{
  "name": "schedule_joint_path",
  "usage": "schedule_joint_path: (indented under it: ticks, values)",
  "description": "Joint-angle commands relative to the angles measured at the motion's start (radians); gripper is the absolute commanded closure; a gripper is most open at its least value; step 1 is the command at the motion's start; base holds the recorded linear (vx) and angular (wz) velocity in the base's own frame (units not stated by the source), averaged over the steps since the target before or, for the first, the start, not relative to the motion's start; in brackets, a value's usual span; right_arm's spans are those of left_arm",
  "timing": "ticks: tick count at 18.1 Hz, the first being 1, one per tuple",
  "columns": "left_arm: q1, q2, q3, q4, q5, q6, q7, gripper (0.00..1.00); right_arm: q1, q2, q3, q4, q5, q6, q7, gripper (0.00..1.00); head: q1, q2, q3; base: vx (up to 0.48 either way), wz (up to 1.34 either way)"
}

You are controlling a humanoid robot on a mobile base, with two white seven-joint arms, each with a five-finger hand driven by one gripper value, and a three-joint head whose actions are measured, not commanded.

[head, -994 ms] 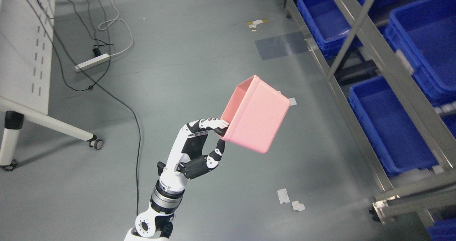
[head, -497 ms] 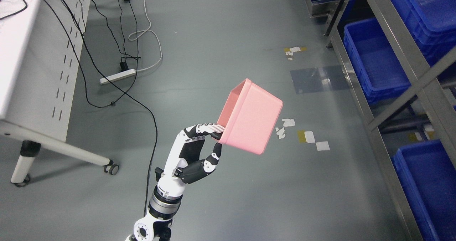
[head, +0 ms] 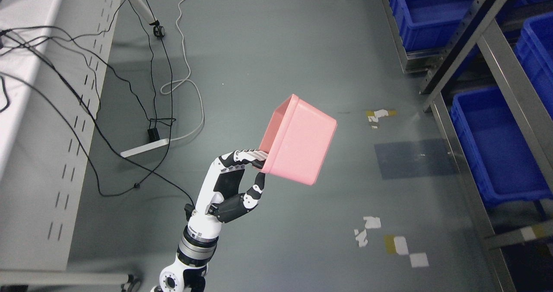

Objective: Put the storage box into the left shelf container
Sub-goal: 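Carry the pink box in the left hand while turning toward the bin rack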

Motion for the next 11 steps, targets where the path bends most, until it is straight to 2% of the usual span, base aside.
schedule_joint_path:
  ticks: [1,5,11]
  values:
    - [-0.032,0.017,0.011,0.000,0.000,-0.001,0.000,0.98,-0.003,-0.017,0.000,-0.017,-0.021,0.000,0.001,0.00,0.0000,0.000,0.000,0.708,0.04]
    - [-0.032,0.017,0.011,0.009,0.000,-0.001,0.000,0.98,-0.003,-0.017,0.000,-0.017,-0.021,0.000,0.001,0.00,0.0000,0.000,0.000,0.680,-0.32]
    - [-0.013,0.017,-0.009,0.080,-0.026,-0.001,-0.014,0.98,-0.003,-0.017,0.000,-0.017,-0.021,-0.002,0.001,0.00,0.0000,0.000,0.000,0.559,-0.87]
